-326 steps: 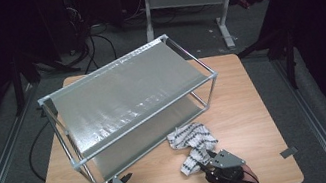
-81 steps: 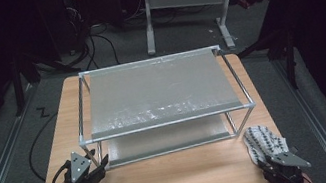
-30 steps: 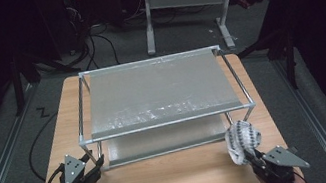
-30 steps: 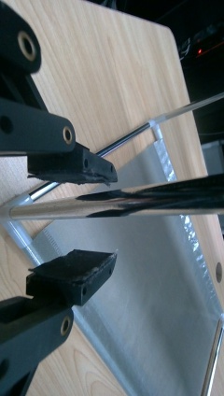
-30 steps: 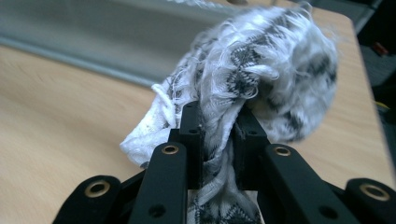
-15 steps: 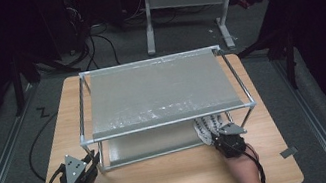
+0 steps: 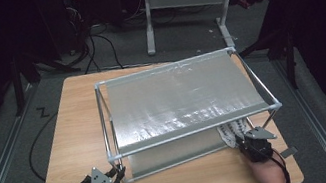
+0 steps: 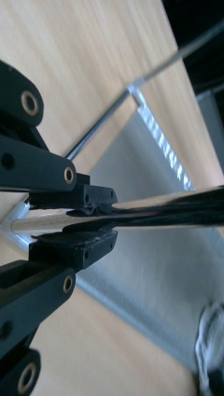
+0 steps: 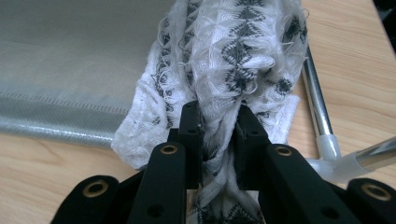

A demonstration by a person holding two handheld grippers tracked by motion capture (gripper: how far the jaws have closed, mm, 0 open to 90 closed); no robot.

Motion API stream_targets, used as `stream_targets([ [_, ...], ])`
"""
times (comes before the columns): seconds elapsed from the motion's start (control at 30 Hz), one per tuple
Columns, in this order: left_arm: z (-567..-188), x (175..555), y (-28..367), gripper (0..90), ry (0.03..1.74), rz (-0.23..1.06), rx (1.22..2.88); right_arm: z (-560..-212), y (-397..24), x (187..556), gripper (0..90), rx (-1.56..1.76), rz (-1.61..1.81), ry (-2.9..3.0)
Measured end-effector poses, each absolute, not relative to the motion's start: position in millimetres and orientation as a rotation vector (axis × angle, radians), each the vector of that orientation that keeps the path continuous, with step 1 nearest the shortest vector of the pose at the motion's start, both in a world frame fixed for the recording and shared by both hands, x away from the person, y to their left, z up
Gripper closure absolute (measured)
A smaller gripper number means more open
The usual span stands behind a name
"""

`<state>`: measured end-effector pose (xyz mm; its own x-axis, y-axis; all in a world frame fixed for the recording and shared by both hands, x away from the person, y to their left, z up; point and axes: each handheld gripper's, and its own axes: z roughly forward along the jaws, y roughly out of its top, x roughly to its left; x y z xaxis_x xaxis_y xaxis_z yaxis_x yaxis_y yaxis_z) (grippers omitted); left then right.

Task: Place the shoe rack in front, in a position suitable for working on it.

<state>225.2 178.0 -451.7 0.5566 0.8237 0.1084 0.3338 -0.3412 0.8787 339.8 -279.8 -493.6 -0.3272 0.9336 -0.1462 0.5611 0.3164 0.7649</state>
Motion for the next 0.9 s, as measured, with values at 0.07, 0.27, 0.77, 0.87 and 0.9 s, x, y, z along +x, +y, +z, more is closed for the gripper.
stream_targets([
  [0.07, -452.4, 215.3, 171.0, 77.7, 0.903, 0.701, 1.922, -493.1, -283.5, 339.4, 76.2, 1.309, 0.807, 1.999],
  [0.27, -452.4, 201.0, 151.0, 77.6, 0.836, 0.685, 1.933, -493.5, -286.4, 341.1, 76.2, 1.294, 0.789, 1.987],
  [0.77, -456.5, 198.4, 131.7, 77.8, 0.733, 0.643, 1.925, -468.8, -186.8, 296.4, 75.1, 1.047, 1.067, 2.136],
  [0.87, -457.3, 199.0, 131.1, 77.8, 0.729, 0.635, 1.916, -469.9, -167.8, 289.2, 74.9, 1.009, 1.093, 2.170],
  [0.9, -457.5, 199.1, 131.1, 77.9, 0.730, 0.632, 1.914, -473.2, -149.7, 283.7, 74.2, 0.979, 1.118, 2.209],
])
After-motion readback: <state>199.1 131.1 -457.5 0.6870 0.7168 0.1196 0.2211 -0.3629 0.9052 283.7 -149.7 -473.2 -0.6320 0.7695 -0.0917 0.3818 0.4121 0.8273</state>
